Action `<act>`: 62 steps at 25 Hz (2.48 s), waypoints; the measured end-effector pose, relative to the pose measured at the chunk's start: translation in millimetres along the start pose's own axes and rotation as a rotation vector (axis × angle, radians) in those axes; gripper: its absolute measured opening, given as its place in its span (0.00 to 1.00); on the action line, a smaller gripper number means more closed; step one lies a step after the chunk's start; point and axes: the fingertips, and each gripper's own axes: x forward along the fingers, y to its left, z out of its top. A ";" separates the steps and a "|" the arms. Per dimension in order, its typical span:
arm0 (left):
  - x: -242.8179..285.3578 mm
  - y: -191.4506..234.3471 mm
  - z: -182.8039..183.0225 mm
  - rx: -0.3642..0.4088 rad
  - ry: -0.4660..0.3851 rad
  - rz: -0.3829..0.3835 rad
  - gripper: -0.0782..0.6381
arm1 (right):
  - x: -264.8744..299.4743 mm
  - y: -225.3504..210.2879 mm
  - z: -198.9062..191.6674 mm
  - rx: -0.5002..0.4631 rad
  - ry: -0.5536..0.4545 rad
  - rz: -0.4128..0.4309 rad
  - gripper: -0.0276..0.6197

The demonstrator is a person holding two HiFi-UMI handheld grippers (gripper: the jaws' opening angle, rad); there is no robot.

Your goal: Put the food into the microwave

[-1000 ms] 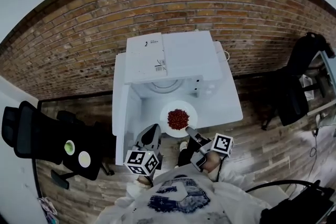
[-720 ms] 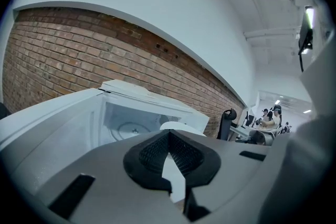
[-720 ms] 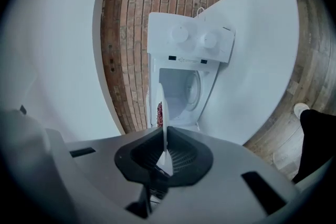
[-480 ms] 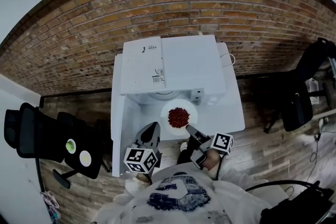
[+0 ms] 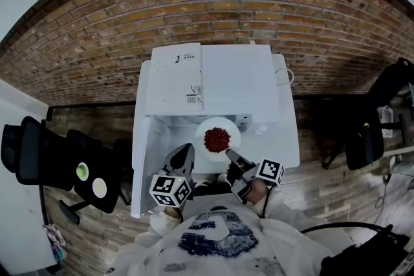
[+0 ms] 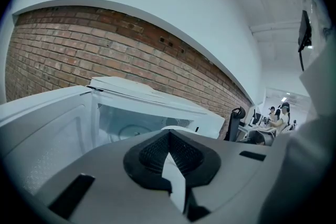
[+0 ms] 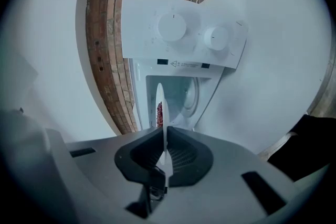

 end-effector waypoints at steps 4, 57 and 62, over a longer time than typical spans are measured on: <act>5.9 2.6 1.8 -0.002 -0.006 0.001 0.12 | 7.4 -1.5 2.8 -0.014 0.016 -0.009 0.08; 68.6 62.7 -37.9 0.038 0.108 -0.017 0.12 | 127.1 -93.0 49.2 0.049 -0.027 -0.133 0.08; 70.5 61.8 -37.3 0.044 0.113 -0.023 0.12 | 132.3 -94.7 52.9 0.058 -0.041 -0.134 0.08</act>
